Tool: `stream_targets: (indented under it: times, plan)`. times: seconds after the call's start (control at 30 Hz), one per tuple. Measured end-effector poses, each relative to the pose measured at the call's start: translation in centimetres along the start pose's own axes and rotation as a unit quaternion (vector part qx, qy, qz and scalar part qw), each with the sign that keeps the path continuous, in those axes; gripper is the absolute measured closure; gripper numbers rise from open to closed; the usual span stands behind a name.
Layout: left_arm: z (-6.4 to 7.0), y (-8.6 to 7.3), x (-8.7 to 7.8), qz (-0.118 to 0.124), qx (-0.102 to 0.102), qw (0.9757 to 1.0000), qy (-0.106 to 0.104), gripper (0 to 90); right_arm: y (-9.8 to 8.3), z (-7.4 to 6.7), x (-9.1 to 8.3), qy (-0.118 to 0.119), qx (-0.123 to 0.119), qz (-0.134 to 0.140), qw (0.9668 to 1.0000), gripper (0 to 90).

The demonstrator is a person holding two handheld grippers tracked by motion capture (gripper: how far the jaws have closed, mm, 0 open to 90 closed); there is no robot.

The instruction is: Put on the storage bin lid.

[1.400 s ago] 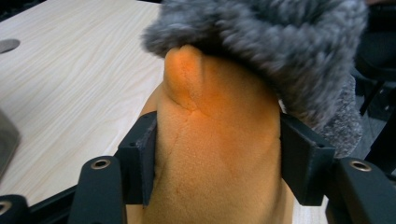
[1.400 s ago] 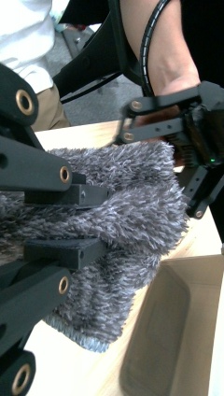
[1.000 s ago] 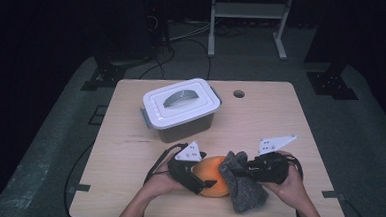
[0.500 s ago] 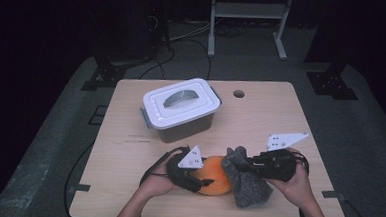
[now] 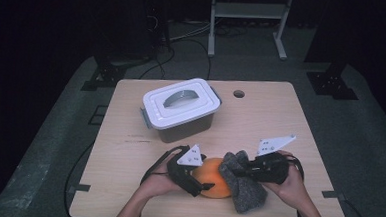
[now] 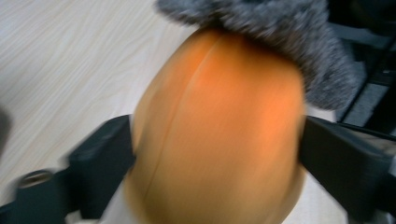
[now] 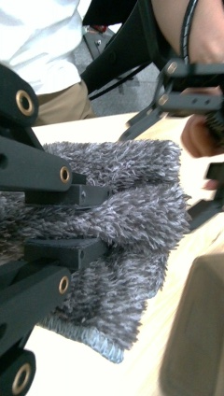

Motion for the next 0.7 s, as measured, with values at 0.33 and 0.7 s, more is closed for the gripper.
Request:
stream_targets:
  times: [0.33, 0.7]
  plan:
    - [-1.0, -1.7, 0.4, 0.016, -0.044, 0.9976, -0.052, 18.1, -1.0, 1.3, -0.4, 0.018, 0.022, -0.012, 0.9995, 76.8]
    - [0.8, 1.0, -1.5, 0.003, 0.027, 0.9996, 0.011, 36.3, 2.2, -1.0, -0.7, -0.001, -0.009, 0.039, 0.9992, 77.0]
Point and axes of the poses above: each handheld gripper's, and its own axes: x roughly forward along the jaws, y roughly out of its top, z roughly to its right, the point moved 6 cm from there along x, roughly forward along the jaws, and after that the axes turned 14 degrees about -y, right-handed, at the moved point
